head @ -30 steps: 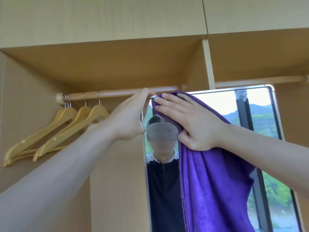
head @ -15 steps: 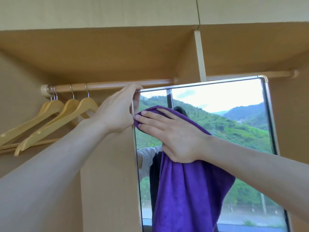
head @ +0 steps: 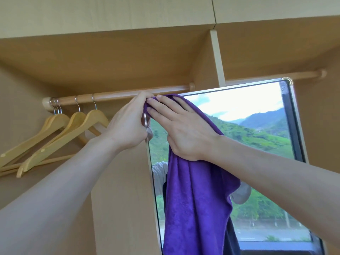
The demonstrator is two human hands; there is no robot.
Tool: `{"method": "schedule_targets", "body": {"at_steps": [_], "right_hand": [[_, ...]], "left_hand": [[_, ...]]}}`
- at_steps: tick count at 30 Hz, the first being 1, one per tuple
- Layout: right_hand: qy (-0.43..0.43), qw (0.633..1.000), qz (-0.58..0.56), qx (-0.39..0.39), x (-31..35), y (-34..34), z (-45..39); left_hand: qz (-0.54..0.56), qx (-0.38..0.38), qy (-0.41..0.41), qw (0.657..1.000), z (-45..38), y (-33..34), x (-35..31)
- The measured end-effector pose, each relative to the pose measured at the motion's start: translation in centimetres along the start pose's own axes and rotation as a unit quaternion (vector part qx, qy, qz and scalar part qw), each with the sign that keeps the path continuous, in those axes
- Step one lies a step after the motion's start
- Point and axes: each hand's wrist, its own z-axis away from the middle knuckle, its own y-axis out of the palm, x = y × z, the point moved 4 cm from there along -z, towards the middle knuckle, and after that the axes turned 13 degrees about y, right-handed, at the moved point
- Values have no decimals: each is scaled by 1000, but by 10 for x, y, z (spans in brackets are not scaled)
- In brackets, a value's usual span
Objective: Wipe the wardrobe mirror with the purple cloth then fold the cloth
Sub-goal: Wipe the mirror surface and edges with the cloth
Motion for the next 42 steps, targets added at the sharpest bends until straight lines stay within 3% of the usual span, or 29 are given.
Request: {"method": "schedule_targets", "body": {"at_steps": [12, 22, 29, 37, 42], "right_hand": [[31, 999, -29, 23, 26, 11, 8], [-125, 983, 30, 129, 6, 30, 64], [-14, 998, 11, 68, -33, -2, 23], [102, 994, -47, -13, -52, 4, 53], [57, 997, -56, 12, 1, 14, 37]], "left_hand": [[-29, -37, 20, 999, 2, 5, 11], [-44, -6, -21, 999, 3, 2, 4], [-34, 7, -30, 999, 4, -1, -7], [-40, 4, -32, 999, 5, -5, -13], [-10, -15, -23, 1000, 5, -4, -11]]}}
